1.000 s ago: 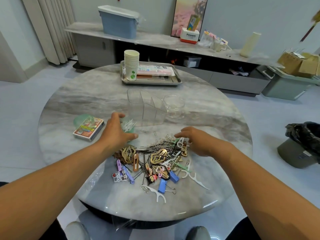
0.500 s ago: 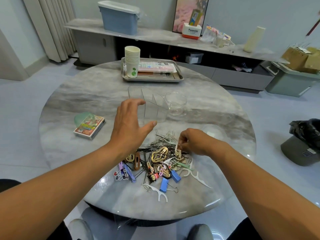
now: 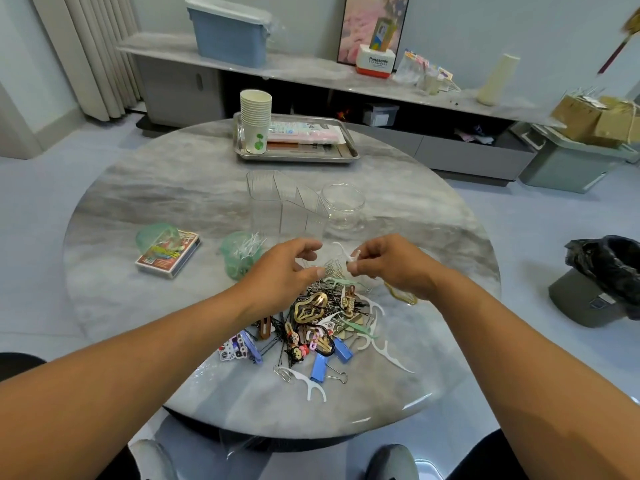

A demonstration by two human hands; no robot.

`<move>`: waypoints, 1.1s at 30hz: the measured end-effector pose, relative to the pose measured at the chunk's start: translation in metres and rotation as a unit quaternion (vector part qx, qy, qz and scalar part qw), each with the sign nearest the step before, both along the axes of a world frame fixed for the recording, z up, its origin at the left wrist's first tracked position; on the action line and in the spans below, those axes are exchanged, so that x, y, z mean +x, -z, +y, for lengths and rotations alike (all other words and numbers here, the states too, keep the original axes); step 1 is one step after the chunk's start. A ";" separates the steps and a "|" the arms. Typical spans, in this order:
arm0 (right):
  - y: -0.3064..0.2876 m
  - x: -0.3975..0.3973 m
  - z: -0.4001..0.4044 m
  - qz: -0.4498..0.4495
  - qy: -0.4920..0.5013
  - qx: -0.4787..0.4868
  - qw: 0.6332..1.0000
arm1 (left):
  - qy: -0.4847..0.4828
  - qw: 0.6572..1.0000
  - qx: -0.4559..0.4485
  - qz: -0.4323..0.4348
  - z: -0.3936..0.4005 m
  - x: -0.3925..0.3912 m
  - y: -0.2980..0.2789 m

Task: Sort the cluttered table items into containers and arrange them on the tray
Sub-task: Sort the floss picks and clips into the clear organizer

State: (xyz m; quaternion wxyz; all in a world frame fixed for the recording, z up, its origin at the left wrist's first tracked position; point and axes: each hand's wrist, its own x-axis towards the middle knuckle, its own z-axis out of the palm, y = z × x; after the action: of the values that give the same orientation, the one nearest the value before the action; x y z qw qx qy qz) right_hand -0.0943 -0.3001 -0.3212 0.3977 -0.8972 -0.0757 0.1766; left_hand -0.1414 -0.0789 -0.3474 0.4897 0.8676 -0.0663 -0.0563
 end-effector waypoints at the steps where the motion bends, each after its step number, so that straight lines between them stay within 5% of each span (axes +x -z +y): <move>1: 0.000 -0.002 0.000 0.019 -0.005 0.029 0.999 | -0.004 0.999 -0.040 0.025 -0.002 0.001 -0.001; 6: -0.001 -0.008 0.008 0.058 -0.034 0.093 0.993 | -0.016 0.957 -0.267 0.115 -0.008 0.001 -0.005; 15: 0.000 -0.011 0.017 0.019 -0.004 0.108 0.994 | -0.070 0.914 -0.349 0.193 -0.007 0.006 -0.007; 19: 0.003 -0.015 0.028 -0.154 0.028 0.010 0.988 | -0.098 0.863 -0.420 0.263 -0.005 0.009 -0.010; 24: 0.000 -0.024 0.042 -0.290 -0.064 -0.110 0.948 | -0.086 0.827 -0.469 0.298 0.001 0.013 -0.010; 27: -0.003 -0.024 0.041 -0.195 -0.080 -0.066 0.975 | -0.094 0.835 -0.464 0.278 0.005 0.015 -0.005; 30: 0.000 -0.017 0.037 -0.095 0.005 0.042 0.995 | -0.126 0.839 -0.454 0.271 0.006 0.016 -0.002; 33: 0.007 -0.009 0.023 -0.072 0.041 -0.064 0.995 | -0.149 0.841 -0.446 0.266 0.006 0.017 -0.005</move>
State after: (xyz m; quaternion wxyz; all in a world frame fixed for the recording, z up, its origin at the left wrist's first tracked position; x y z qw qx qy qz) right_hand -0.1038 -0.2767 -0.3285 0.3403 -0.9333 -0.0559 0.0998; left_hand -0.1242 -0.0726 -0.3428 0.8253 0.5062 0.1786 -0.1752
